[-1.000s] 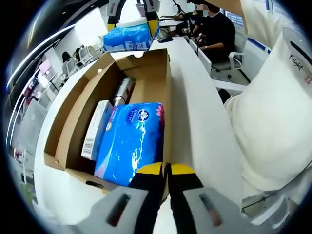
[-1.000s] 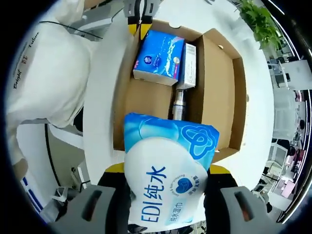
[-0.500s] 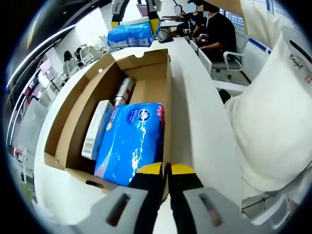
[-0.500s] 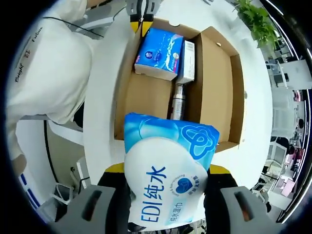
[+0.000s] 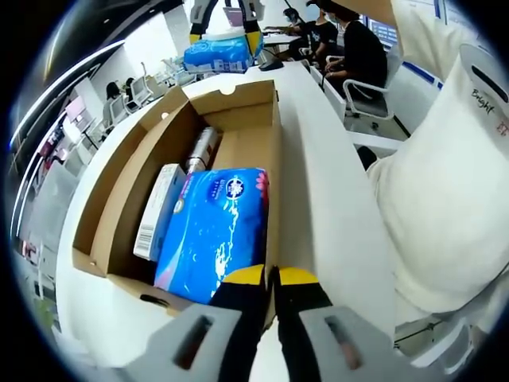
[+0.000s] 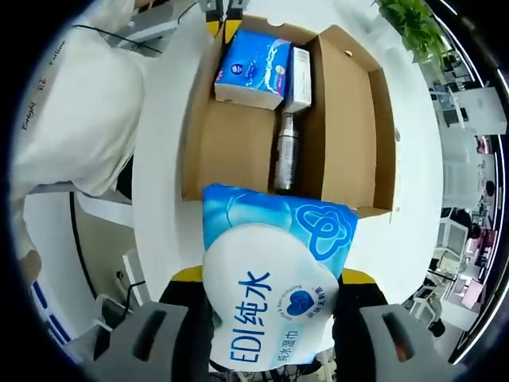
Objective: Operate the shoe box by opening the lid, removing the specified soft item, and placing it in the target area until the item is outside and the box remains undamaged.
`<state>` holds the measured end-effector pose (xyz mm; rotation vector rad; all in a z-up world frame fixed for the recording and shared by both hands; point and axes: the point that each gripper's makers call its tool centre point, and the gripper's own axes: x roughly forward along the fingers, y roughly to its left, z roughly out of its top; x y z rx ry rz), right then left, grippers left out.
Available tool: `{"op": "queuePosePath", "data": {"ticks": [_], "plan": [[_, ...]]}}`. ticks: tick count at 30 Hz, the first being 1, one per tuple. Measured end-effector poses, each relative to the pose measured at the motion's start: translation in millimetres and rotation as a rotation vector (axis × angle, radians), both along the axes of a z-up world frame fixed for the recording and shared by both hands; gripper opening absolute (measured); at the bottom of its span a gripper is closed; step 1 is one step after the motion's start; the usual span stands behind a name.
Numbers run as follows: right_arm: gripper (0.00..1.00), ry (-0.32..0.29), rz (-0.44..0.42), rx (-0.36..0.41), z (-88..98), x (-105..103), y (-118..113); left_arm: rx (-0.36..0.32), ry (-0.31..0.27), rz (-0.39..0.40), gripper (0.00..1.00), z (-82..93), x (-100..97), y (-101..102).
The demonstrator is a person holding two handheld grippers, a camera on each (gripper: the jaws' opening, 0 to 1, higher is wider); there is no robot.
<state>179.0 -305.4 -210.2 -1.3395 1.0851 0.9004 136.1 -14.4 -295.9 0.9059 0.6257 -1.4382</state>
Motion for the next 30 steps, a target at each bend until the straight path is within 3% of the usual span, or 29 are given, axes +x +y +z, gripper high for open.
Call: {"op": "queuePosePath", "data": {"ticks": [19, 30], "plan": [[0.59, 0.016, -0.038, -0.012, -16.6, -5.6, -29.3, 0.0, 0.001, 0.002, 0.03, -0.4, 1.2, 0.2], [0.59, 0.035, -0.022, -0.006, -24.3, -5.9, -29.0, 0.002, 0.006, 0.009, 0.03, -0.4, 1.4, 0.1]]}}
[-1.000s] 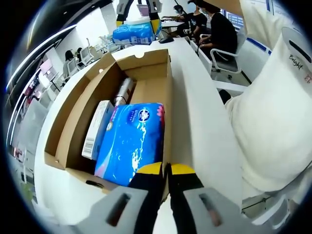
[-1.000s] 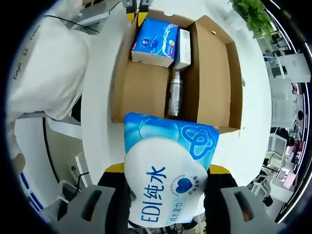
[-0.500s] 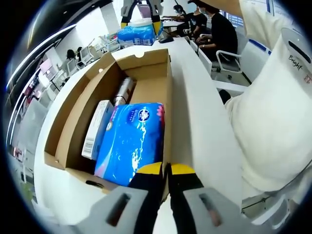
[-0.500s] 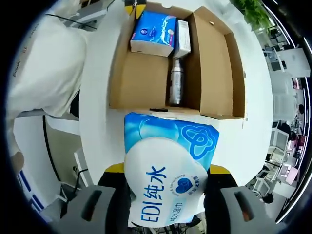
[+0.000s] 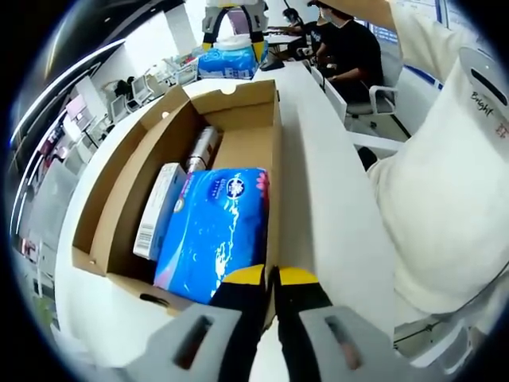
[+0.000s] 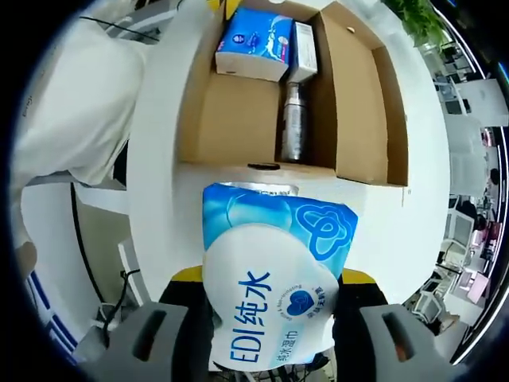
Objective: Operate the shoe box by opening the lid, removing the specified soft item, and placing it in the target area until the item is outside and the box remains undamaged.
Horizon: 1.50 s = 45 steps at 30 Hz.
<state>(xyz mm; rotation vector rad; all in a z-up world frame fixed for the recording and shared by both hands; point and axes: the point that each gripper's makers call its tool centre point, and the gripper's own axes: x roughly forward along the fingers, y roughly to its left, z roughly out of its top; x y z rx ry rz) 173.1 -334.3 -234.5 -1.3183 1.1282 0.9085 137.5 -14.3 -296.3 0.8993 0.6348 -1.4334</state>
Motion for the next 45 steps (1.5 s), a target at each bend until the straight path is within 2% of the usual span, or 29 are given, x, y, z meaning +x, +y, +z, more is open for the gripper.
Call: {"op": "queuePosePath", "data": {"ticks": [12, 27, 45], "plan": [[0.59, 0.028, 0.035, 0.022, -31.2, 1.3, -1.1, 0.0, -0.003, 0.005, 0.03, 0.4, 1.6, 0.7], [0.59, 0.043, 0.045, 0.035, -54.6, 4.2, 0.4, 0.001, 0.0, 0.007, 0.03, -0.1, 10.5, 2.5], [0.59, 0.055, 0.055, 0.025, -65.3, 8.0, -2.5, -0.004, 0.005, 0.003, 0.03, -0.6, 9.9, 2.1]]}}
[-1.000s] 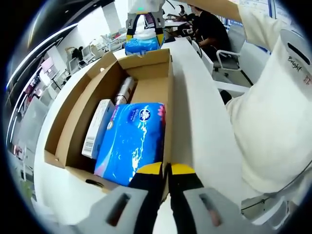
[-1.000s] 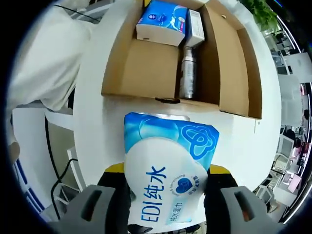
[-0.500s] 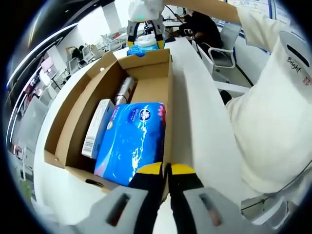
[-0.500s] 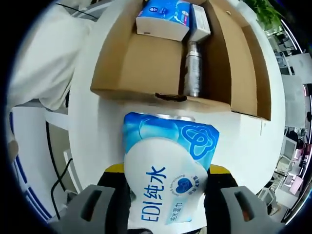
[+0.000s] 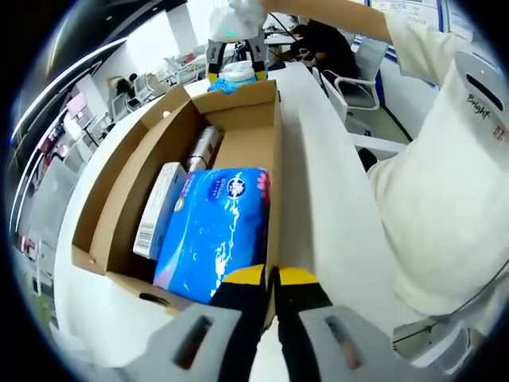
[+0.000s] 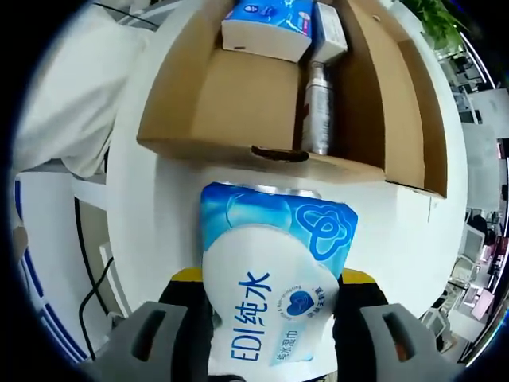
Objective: Operate the shoe box by opening the lid, removing the specified soft item, and placing it in the target area until the item is outside and the box remains undamaged.
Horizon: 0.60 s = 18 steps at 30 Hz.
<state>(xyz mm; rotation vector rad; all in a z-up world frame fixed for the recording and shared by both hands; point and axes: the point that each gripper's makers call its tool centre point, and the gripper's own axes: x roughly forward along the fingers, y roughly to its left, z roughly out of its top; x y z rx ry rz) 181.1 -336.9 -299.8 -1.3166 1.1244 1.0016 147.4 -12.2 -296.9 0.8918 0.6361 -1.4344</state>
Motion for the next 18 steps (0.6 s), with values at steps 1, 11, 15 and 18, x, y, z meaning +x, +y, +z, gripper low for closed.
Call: {"op": "queuePosePath", "data": {"ticks": [1, 11, 15, 18], "plan": [[0.59, 0.002, 0.001, -0.002, -0.5, -0.6, -0.4, 0.0, 0.0, 0.0, 0.03, 0.0, -0.3, -0.1], [0.59, 0.005, 0.004, 0.001, -3.0, -2.6, -1.8, 0.002, 0.0, 0.0, 0.03, -0.1, -0.9, -0.5], [0.59, 0.009, 0.004, 0.002, -4.5, -3.5, -1.4, 0.003, 0.001, 0.001, 0.03, -0.1, -1.4, -0.4], [0.59, 0.013, 0.001, 0.001, -5.1, -3.9, -1.9, 0.002, 0.001, 0.0, 0.03, 0.1, -1.8, -0.3]]}}
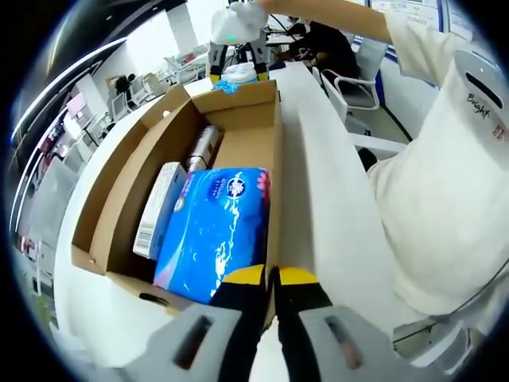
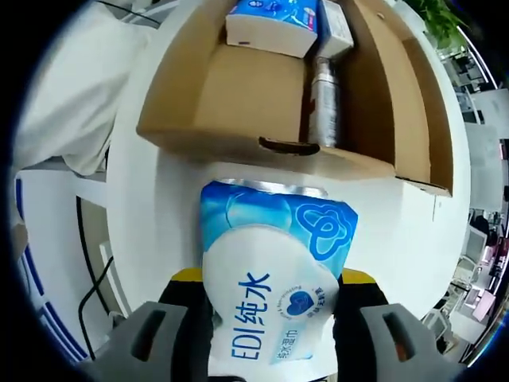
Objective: Operate the shoe box by opening the lid, removing the specified soft item, and placing it in the target area until the item is outside and the box remains undamaged.
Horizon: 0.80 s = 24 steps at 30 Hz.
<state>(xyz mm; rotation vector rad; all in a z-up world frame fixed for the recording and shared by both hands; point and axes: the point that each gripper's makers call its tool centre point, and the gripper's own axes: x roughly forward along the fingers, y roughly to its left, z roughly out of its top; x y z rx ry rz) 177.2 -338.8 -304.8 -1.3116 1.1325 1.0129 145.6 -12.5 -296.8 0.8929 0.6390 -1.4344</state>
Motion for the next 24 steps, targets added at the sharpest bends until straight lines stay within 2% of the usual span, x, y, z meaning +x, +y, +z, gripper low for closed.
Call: {"op": "queuePosePath", "data": {"ticks": [24], "plan": [[0.58, 0.013, -0.018, -0.023, -4.9, 1.0, -13.8, -0.003, 0.001, -0.001, 0.03, 0.2, 0.0, -0.2]]}}
